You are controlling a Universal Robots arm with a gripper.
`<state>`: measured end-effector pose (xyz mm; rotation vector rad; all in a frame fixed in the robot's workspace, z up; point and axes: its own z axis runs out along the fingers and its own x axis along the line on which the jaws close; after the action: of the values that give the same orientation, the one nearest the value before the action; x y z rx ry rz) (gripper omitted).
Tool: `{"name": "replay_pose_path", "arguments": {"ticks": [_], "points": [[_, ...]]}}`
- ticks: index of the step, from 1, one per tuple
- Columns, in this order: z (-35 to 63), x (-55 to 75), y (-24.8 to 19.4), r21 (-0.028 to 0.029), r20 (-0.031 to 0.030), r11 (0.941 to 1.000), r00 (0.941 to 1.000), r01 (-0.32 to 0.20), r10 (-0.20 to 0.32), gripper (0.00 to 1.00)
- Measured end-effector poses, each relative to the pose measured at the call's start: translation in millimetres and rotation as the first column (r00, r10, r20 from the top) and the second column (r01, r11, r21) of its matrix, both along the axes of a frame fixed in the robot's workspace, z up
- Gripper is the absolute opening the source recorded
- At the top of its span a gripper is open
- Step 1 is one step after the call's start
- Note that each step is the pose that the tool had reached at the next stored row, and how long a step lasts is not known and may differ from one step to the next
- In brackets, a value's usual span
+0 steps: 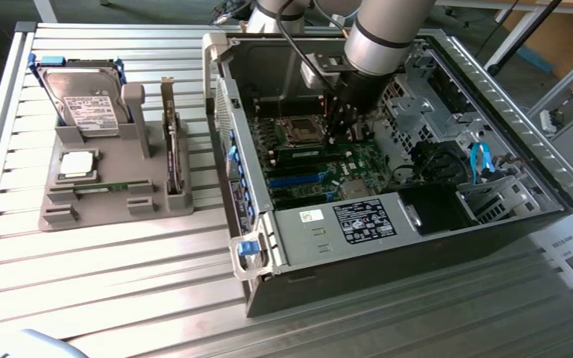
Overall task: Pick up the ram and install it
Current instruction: 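Insert the ram into the slot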
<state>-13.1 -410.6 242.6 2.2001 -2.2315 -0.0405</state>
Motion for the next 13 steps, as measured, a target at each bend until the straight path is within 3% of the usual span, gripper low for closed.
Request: {"name": "replay_pose_path", "arguments": {"ticks": [7, 13], "points": [[-0.6, 0.0, 0.0, 0.0011, 0.0046, 1.0000, 1.0000, 0.000, 0.000, 0.11], [-0.6, -0.2, 0.0, 0.0015, 0.0048, 1.0000, 1.0000, 0.000, 0.000, 0.11]]}}
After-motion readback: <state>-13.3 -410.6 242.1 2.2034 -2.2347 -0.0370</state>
